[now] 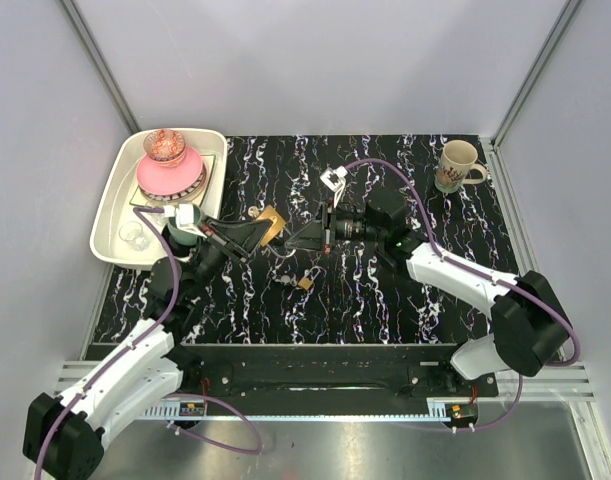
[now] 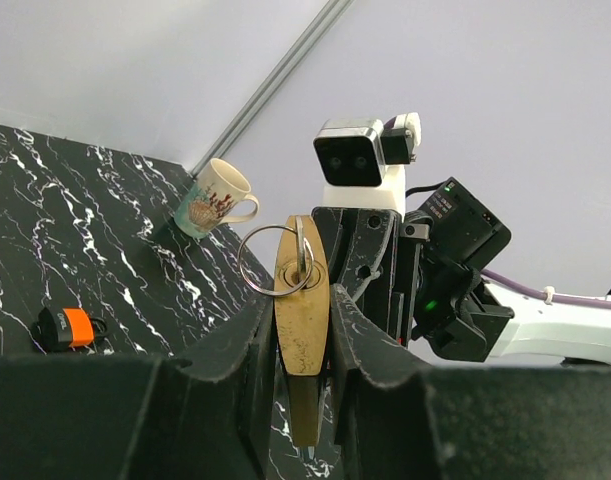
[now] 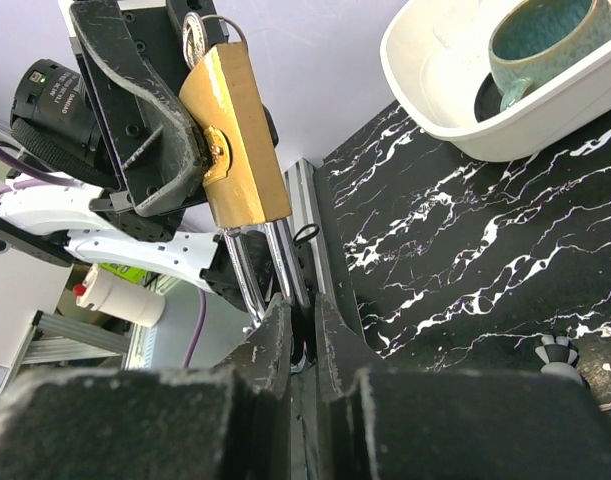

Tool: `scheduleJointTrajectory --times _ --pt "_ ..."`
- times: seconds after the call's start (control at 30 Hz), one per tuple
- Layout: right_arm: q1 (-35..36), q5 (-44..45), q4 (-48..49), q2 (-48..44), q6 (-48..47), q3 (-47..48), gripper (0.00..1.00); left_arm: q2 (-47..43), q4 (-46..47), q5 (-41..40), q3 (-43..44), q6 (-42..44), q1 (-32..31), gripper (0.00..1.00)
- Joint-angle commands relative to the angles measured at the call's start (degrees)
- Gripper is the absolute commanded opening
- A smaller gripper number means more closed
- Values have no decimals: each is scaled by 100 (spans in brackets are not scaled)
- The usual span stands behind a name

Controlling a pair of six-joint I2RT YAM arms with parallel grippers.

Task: Lock with the key
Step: Lock the lock.

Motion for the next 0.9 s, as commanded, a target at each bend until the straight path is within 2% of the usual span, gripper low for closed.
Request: scheduleJointTrajectory --times 0.0,0.3,0.57,0.87 --pt "209 153 1113 -181 219 928 0 274 -919 1325 -84 405 -524 0" --pt "200 329 779 -445 -71 1042 0 124 -1350 1140 -119 476 -541 0" --pt "209 347 577 -498 -264 1139 0 300 -1192 1289 -128 414 -602 0" --pt "209 285 840 -287 -159 1437 0 520 -1192 1342 -57 476 -848 0"
